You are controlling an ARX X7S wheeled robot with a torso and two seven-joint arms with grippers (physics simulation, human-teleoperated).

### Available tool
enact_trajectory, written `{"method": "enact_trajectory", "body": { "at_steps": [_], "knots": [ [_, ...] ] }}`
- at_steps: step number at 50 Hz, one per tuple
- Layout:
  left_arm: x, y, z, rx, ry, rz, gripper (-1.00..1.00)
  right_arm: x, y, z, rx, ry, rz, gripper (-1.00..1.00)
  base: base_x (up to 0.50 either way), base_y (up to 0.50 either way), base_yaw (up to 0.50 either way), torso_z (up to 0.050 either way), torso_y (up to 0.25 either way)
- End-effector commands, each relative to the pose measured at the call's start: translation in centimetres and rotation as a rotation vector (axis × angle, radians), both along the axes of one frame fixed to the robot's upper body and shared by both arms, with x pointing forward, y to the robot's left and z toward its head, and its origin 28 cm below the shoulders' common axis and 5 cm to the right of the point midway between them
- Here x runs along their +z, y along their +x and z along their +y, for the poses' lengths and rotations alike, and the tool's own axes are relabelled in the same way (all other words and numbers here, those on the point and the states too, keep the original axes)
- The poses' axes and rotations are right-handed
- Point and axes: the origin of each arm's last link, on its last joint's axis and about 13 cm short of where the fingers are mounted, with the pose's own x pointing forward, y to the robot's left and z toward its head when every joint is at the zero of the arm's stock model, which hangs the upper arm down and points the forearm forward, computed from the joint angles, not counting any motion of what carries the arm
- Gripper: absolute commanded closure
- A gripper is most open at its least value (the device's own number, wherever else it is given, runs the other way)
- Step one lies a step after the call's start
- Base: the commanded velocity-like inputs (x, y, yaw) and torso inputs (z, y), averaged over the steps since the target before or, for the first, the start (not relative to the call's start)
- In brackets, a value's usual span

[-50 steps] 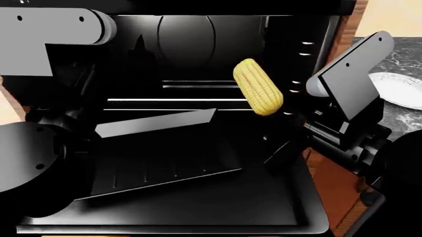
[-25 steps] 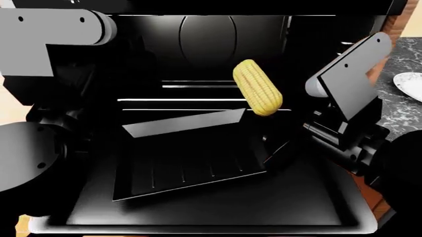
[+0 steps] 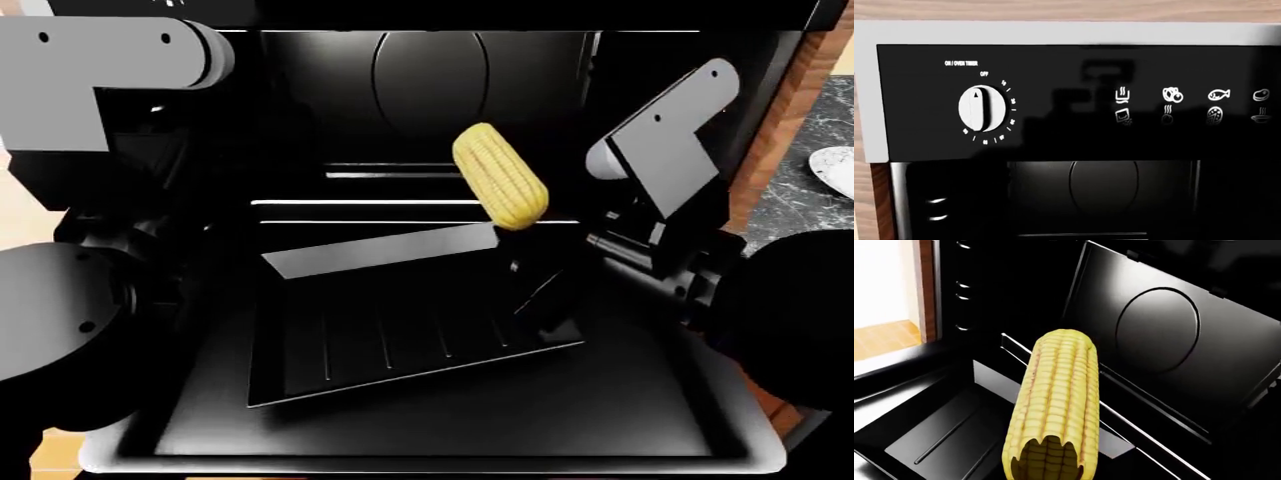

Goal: Place the corn on the rack of the oven.

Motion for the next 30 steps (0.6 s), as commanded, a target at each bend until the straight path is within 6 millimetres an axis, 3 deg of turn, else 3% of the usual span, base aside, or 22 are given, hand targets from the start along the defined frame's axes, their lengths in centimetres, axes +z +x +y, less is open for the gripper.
{"method": "enact_trajectory", "body": {
  "at_steps": [1, 30],
  "knots": [
    [-0.1, 0.1, 0.1, 0.004, -0.002, 0.001, -1.0, 0.3, 2.9, 0.9, 0.034, -0.018, 0.101, 1.0, 0.0, 0.0, 0.0, 0.0, 0.0],
    [-0.4, 0.7, 0.0, 0.007, -0.002, 0.012, -1.0, -2.1, 5.9, 2.7, 0.109, -0.104, 0.251, 1.0, 0.0, 0.0, 0.0, 0.0, 0.0]
  ]
}}
